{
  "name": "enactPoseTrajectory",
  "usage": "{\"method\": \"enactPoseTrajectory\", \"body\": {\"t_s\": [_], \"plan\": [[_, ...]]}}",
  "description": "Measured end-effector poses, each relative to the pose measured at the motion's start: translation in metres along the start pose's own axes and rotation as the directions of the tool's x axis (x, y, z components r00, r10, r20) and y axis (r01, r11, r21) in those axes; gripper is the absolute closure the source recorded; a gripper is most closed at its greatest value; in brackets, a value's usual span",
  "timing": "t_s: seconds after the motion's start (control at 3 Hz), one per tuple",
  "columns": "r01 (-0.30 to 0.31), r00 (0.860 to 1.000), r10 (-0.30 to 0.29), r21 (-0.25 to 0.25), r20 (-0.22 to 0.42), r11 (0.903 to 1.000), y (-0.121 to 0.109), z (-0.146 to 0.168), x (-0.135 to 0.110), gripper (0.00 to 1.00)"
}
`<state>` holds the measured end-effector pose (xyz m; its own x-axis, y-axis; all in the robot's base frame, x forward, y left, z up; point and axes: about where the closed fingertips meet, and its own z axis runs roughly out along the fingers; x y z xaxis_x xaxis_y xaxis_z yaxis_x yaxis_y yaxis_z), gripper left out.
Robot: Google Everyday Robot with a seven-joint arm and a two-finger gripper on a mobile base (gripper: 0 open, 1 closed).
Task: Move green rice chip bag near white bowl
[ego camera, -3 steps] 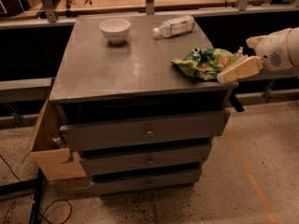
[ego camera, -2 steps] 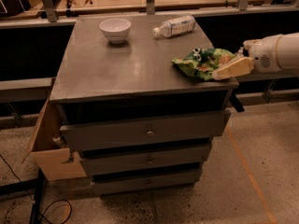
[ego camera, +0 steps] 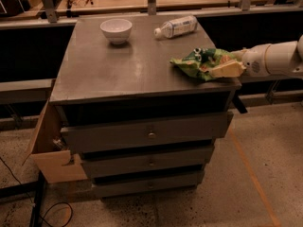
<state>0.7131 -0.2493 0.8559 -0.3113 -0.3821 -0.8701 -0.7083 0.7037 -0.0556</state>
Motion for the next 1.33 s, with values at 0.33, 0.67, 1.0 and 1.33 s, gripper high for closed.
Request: {"method": "enactPoseTrajectory", "body": {"t_s": [0.33,0.67,1.0,1.33], "plan": [[0.032,0.997,-0.029,-0.035,0.066,0.9989,0.003,0.002,-0.033,0.65],[0.023,0.994,-0.019,-0.036,0.109,0.9991,0.012,-0.007,-0.080,0.88],[-0.085,0.993,0.088,-0.039,0.083,0.9956,0.023,0.005,-0.127,1.00],[-0.159,0.985,0.161,-0.026,0.067,0.9869,0.028,0.020,-0.155,1.00]]}}
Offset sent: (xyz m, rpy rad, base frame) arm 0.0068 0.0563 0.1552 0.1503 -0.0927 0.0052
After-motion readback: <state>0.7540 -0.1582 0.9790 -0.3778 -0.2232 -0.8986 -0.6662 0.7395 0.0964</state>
